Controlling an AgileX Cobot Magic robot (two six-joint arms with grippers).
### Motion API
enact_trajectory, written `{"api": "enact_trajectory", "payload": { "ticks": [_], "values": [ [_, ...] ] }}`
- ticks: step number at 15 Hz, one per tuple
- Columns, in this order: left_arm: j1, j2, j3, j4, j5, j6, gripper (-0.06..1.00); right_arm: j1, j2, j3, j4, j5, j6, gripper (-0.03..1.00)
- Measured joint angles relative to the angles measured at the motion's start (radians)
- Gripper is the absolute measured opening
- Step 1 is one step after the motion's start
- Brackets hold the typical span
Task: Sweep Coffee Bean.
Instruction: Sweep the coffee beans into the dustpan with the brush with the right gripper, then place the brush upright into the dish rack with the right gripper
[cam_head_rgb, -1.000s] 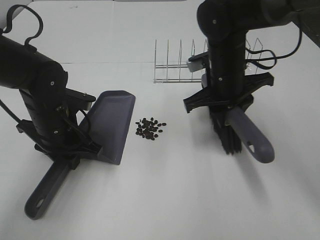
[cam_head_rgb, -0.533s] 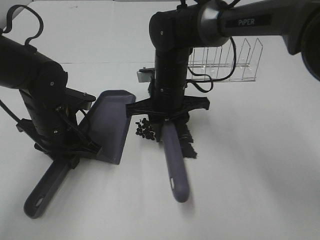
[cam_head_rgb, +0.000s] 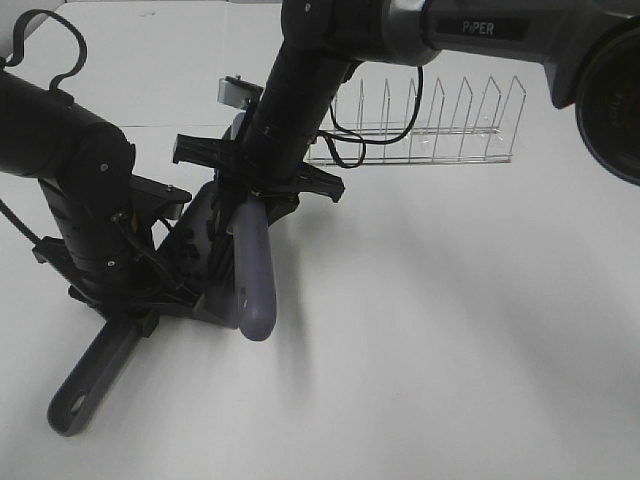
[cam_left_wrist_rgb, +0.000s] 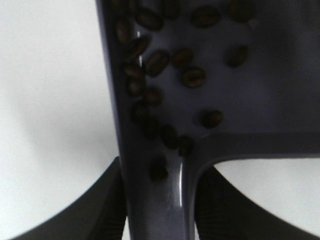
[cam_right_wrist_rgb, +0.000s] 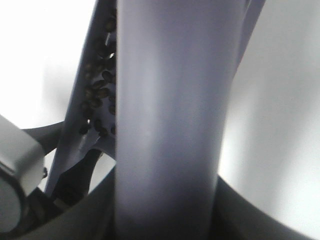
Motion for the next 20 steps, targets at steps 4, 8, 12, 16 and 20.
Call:
{"api": "enact_trajectory", "payload": {
  "ticks": [4,8,12,16,20],
  "values": [
    [0.000,0.000,0.000,0.000,0.000,0.000,0.33,0.000,0.007,-0.169,-0.078,0.128,-0.020,0.27],
    [0.000,0.000,0.000,0.000,0.000,0.000,0.33,0.000,-0.027,-0.201,-0.211,0.129,-0.024,0.27],
    [0.000,0.000,0.000,0.000,0.000,0.000,0.33,0.000,-0.114,-0.038,-0.337,0.129,-0.046,0.27],
    [0.000,0.000,0.000,0.000,0.000,0.000,0.33,-0.024,-0.235,0.202,-0.484,0.139,-0.048,0.27],
    [0.000,0.000,0.000,0.000,0.000,0.000,0.33,-0.146,-0.316,0.379,-0.492,0.138,-0.049,0.27]
  ]
}}
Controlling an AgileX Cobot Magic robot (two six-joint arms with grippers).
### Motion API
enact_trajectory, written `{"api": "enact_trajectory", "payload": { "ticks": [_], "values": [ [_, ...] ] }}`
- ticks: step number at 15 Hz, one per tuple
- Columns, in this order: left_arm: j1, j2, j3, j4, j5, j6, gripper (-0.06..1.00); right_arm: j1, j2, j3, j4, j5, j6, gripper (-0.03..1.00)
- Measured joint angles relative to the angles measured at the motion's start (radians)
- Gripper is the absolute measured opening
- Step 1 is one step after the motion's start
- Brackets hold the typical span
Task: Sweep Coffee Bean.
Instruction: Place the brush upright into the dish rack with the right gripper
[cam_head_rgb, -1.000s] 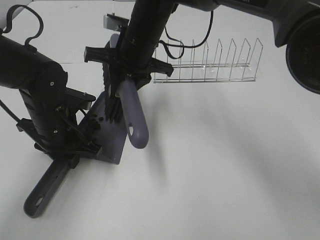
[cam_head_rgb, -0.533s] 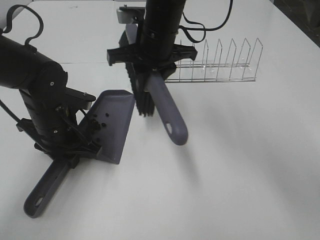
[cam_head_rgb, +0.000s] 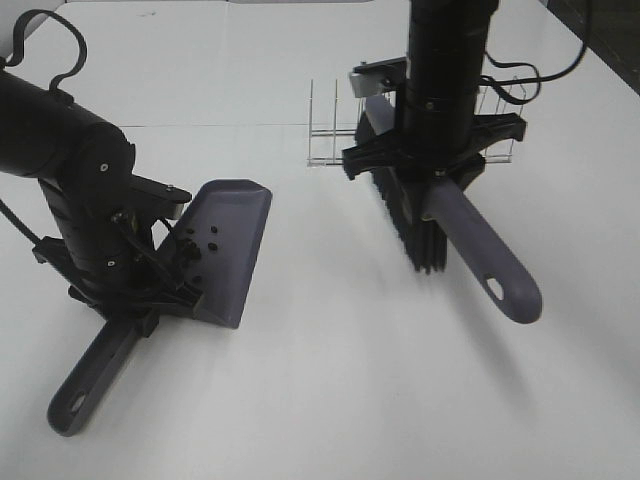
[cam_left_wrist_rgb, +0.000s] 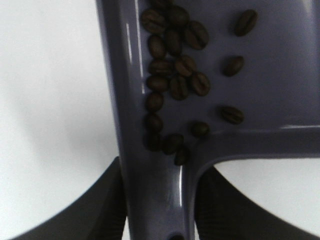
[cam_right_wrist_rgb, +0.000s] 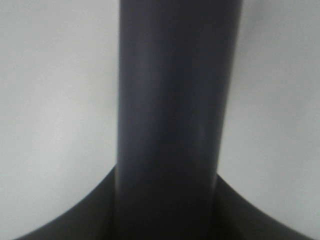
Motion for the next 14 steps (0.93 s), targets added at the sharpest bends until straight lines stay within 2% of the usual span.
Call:
{"api": "enact_trajectory", "payload": {
  "ticks": [3,9,11,14],
  "values": [
    [0.000,0.000,0.000,0.000,0.004,0.000,0.33,-0.108,-0.011,0.067,-0.001,0.000,-0.013,0.27],
    [0.000,0.001,-0.001,-0.008,0.019,-0.001,0.33,-0.271,0.048,0.070,0.003,0.000,-0.123,0.27],
    [0.000,0.001,-0.002,-0.014,0.028,-0.009,0.33,-0.277,0.080,0.058,0.008,0.000,-0.147,0.27],
    [0.000,0.001,-0.002,-0.018,0.037,-0.016,0.33,-0.277,0.149,-0.045,0.011,0.000,-0.163,0.27]
  ]
}}
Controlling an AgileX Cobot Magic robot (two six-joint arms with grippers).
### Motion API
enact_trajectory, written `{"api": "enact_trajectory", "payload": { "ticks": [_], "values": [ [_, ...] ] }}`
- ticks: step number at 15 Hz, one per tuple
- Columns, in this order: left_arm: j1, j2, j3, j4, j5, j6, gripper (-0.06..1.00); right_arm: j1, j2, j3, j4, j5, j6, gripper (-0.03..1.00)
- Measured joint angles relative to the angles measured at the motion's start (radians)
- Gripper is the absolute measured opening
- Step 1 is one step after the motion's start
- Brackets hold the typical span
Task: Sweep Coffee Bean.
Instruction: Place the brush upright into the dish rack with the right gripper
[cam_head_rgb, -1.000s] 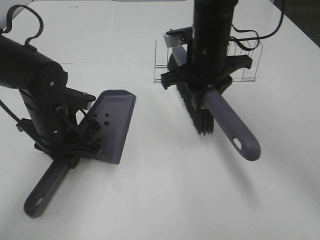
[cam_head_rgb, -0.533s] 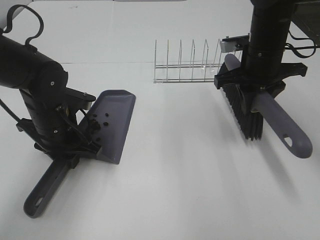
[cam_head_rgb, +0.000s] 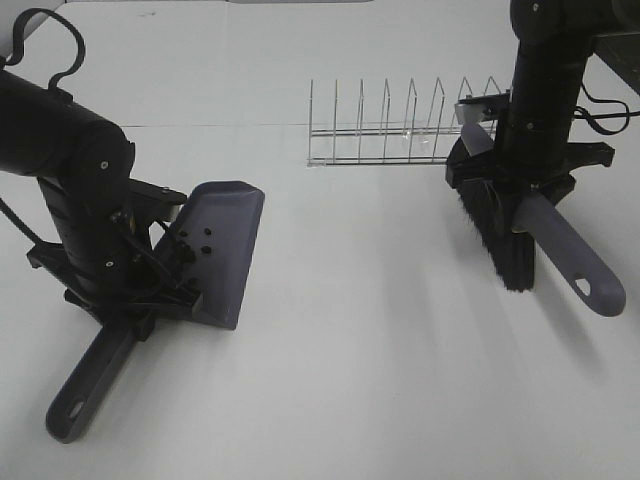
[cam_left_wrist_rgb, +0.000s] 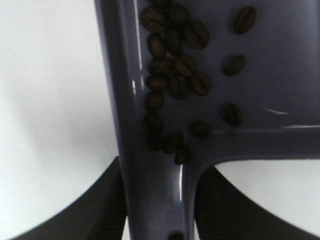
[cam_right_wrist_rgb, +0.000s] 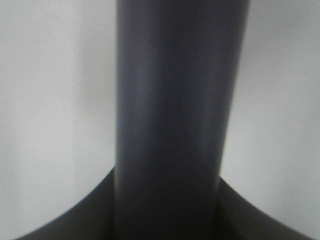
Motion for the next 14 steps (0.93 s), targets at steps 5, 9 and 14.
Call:
{"api": "enact_trajectory", "payload": {
  "ticks": [5,9,14],
  "values": [
    [0.000,0.000,0.000,-0.004,0.006,-0.001,0.33,-0.017,0.122,-0.223,0.030,0.008,-0.015,0.27],
    [0.000,0.000,0.000,-0.005,0.013,-0.002,0.33,-0.034,0.192,-0.370,0.080,0.008,-0.023,0.27],
    [0.000,0.000,0.000,-0.007,0.019,-0.002,0.33,-0.056,0.307,-0.576,0.123,0.019,-0.029,0.27]
  ]
}}
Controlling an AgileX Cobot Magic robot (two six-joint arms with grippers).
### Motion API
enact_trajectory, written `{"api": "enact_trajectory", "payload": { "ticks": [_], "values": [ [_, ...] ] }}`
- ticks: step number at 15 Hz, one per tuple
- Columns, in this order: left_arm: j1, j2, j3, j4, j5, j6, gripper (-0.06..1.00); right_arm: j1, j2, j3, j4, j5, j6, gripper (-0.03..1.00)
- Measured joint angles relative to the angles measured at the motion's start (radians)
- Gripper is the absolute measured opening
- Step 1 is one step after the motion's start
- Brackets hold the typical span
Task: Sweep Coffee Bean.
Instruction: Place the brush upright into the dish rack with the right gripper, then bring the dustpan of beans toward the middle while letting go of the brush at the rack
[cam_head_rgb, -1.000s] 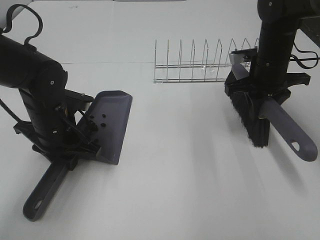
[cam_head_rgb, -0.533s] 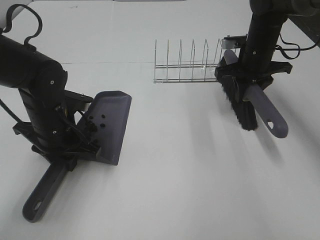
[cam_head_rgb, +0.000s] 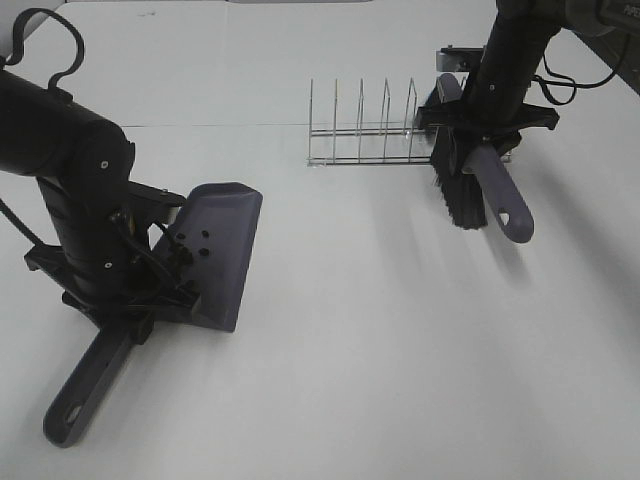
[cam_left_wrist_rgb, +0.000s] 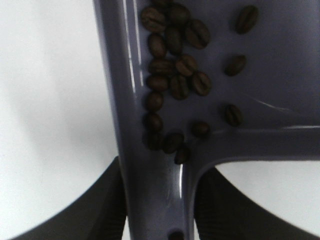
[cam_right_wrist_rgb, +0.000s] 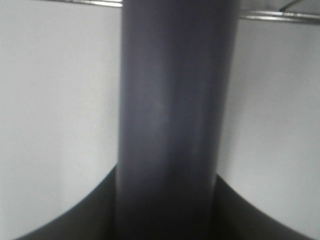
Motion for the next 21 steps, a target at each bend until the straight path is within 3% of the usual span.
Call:
{"api": "enact_trajectory", "payload": {
  "ticks": [4,9,13,18,21],
  "values": [
    [0.000,0.000,0.000,-0.006,0.004,0.000,0.33,-0.031,0.026,-0.070,0.081,-0.011,0.002,0.27],
    [0.001,0.000,0.000,-0.020,0.007,0.000,0.33,-0.034,0.027,-0.071,0.109,-0.011,-0.001,0.28],
    [0.001,0.000,0.000,-0.023,0.010,-0.002,0.33,-0.034,0.026,-0.074,0.117,-0.019,0.007,0.65],
    [0.001,0.000,0.000,-0.024,0.010,-0.002,0.33,-0.035,-0.049,-0.069,0.120,-0.022,0.007,0.70],
    [0.001,0.000,0.000,-0.038,0.009,-0.011,0.33,-0.035,-0.182,0.088,0.149,-0.030,0.007,0.70]
  ]
}}
